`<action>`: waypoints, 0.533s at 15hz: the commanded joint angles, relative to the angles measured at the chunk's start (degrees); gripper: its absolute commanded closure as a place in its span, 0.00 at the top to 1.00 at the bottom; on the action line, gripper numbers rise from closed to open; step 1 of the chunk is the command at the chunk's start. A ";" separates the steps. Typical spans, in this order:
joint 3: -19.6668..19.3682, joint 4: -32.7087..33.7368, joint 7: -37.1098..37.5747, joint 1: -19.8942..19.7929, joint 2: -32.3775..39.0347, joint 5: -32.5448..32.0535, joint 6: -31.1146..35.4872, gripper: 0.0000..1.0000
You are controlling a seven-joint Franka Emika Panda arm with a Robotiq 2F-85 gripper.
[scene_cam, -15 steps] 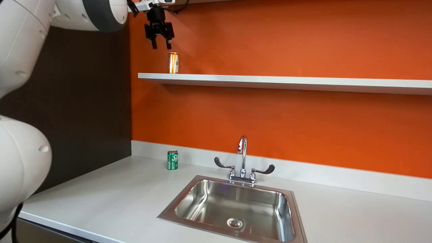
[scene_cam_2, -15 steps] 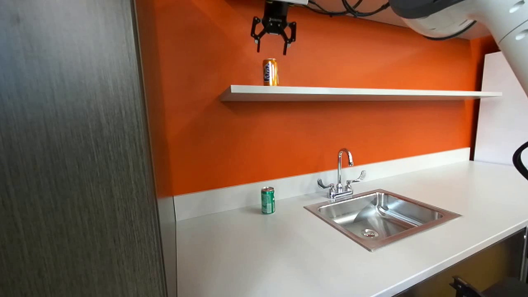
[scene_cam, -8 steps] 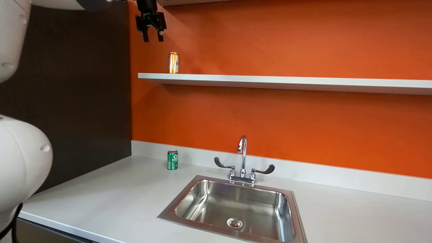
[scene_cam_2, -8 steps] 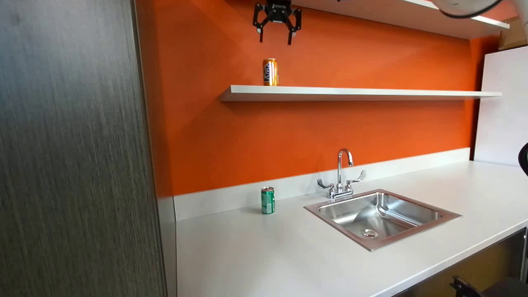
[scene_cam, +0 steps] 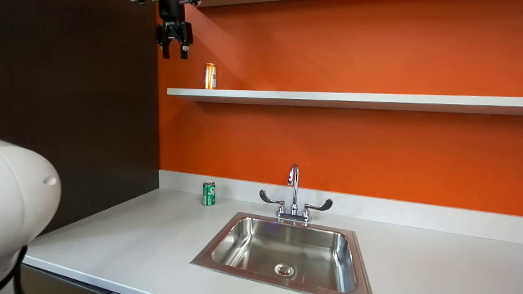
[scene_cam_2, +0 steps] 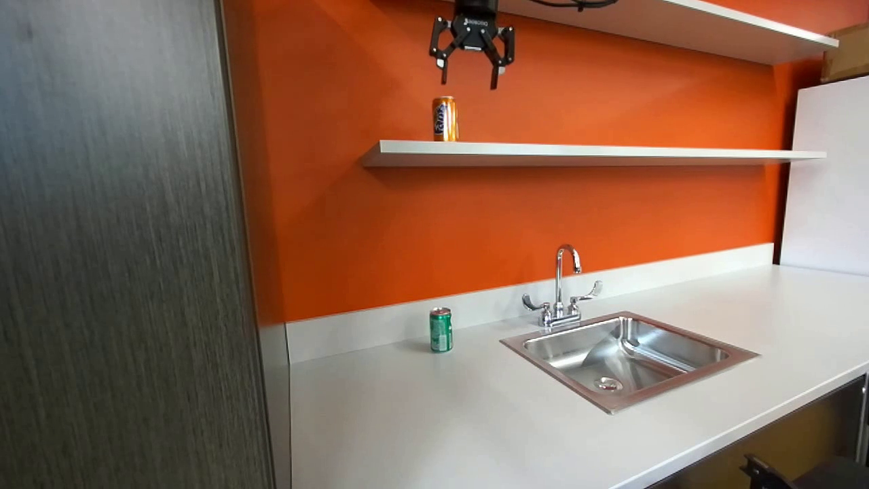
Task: Put the orange can on the bottom shelf
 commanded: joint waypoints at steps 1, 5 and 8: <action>-1.42 -14.47 -0.98 -1.36 -7.54 3.97 4.39 1.00; -3.18 -26.73 -2.62 -1.30 -11.88 4.37 8.22 1.00; -3.15 -35.92 -4.95 -2.83 -15.06 4.59 11.79 1.00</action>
